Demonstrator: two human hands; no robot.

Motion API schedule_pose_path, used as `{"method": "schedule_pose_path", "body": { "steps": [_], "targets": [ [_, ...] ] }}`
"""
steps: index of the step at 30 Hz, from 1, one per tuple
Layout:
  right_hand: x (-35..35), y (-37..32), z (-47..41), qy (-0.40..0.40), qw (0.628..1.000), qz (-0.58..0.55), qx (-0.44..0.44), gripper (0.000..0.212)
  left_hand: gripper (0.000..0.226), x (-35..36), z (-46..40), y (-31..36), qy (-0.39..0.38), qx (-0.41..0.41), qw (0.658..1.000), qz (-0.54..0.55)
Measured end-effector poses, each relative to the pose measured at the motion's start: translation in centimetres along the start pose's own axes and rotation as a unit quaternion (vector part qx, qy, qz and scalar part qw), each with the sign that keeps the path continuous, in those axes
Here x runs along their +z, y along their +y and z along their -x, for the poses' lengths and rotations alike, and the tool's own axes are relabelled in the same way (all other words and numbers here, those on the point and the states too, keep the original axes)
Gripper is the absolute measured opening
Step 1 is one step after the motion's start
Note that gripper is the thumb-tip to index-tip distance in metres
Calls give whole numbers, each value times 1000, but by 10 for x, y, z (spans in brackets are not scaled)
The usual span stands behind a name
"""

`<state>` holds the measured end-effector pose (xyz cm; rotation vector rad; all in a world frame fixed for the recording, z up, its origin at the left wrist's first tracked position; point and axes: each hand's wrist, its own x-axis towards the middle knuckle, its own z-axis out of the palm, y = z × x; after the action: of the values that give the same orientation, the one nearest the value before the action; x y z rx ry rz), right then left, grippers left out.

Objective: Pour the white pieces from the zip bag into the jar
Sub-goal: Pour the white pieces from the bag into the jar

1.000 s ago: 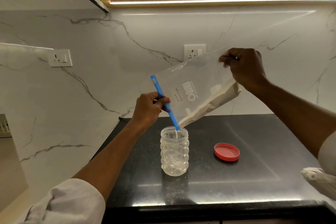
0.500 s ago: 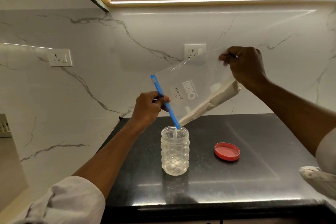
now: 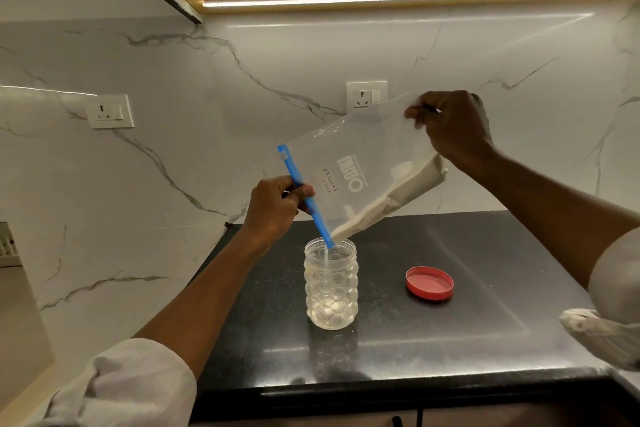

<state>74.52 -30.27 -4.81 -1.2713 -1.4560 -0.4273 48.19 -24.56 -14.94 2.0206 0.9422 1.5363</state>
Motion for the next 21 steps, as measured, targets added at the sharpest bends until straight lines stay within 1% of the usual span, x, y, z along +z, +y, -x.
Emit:
{"method": "schedule_pose_path", "body": {
  "steps": [3, 6, 9, 12, 16, 21],
  "targets": [
    [0, 1, -1, 15, 1000, -7, 3, 15, 15, 0, 1, 1, -2, 5, 1000, 1],
    [0, 0, -3, 3, 1000, -3, 3, 15, 12, -1, 0, 2, -3, 7, 1000, -2],
    [0, 1, -3, 20, 1000, -6, 4, 15, 13, -2, -1, 1, -3, 5, 1000, -1],
    [1, 0, -3, 3, 1000, 4, -2, 15, 14, 0, 1, 0, -6, 1, 1000, -3],
    [-1, 1, -4, -1, 1000, 3, -4, 15, 15, 1, 1, -1, -4, 0, 1000, 1],
    [-3, -1, -3, -5, 1000, -1, -13, 15, 10, -1, -1, -2, 2, -7, 1000, 0]
  ]
}}
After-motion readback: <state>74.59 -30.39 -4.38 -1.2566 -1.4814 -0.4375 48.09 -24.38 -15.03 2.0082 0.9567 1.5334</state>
